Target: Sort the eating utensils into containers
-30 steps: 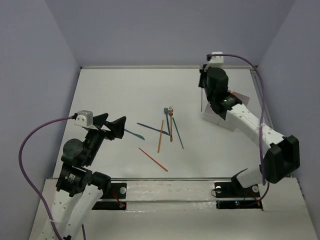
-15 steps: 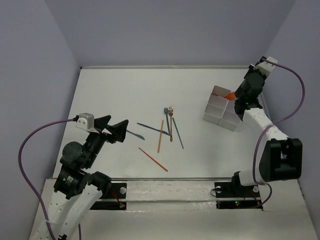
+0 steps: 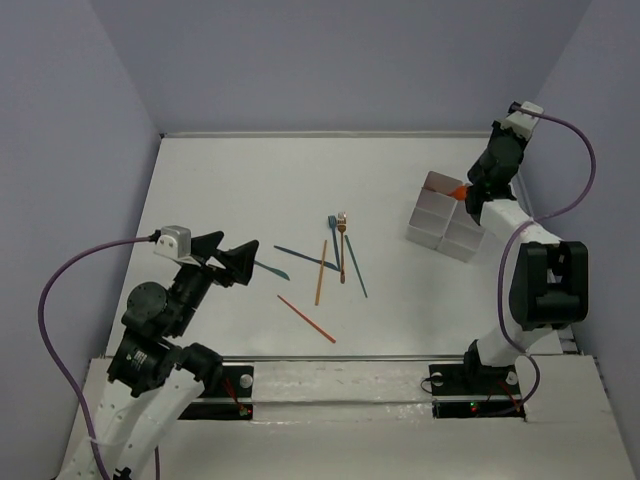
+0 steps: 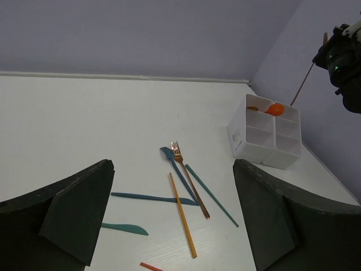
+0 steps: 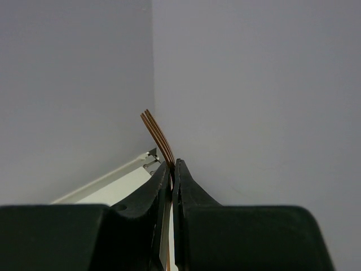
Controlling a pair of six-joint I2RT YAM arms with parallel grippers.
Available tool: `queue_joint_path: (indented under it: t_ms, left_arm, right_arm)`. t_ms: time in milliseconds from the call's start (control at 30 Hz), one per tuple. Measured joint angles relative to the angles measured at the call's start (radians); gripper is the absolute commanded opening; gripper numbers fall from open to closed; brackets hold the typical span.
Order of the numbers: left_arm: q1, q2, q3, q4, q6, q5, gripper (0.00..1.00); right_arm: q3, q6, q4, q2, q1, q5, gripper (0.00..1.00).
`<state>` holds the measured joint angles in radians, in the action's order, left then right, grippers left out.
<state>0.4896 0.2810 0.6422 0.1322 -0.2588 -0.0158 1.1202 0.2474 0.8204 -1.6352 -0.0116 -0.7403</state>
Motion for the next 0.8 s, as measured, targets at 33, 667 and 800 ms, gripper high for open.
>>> queue_joint_path:
  t_ms: [33,667,800]
  left_arm:
    - [0.000,0.003,0.000,0.000,0.000,-0.001,0.99]
    - [-0.004,0.039,0.000,0.000,0.007,-0.001,0.99]
    - [-0.008,0.042,0.001,0.000,0.007,-0.004,0.99]
  right_arm:
    - [-0.006,-0.001,0.008,0.000,0.000,0.003,0.07]
    - [-0.221,-0.105,0.082,0.005,0.000,0.053,0.51]
    - [-0.220,-0.169,-0.024,0.073,-0.005,0.092,0.57]
